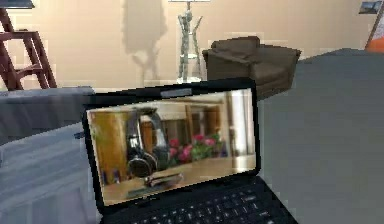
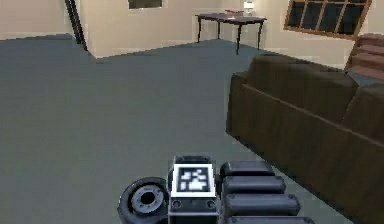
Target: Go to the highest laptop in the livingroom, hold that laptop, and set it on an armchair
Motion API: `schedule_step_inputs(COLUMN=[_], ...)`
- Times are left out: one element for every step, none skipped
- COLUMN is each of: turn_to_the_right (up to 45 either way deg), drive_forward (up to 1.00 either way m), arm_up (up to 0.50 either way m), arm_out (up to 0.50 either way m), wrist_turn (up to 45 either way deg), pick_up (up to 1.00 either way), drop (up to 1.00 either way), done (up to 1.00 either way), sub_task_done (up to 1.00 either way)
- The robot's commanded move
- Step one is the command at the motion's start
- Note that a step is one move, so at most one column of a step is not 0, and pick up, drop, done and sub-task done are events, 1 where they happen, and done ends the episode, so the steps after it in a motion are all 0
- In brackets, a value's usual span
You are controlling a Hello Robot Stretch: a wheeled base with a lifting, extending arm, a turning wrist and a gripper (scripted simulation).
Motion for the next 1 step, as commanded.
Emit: schedule_step_inputs(turn_to_the_right=[-45.0], drive_forward=[0.0], arm_up=[0.0], arm_out=[0.0], wrist_turn=[0.0], pick_up=[0.0], drop=[0.0], done=[0.0], sub_task_done=[0.0])
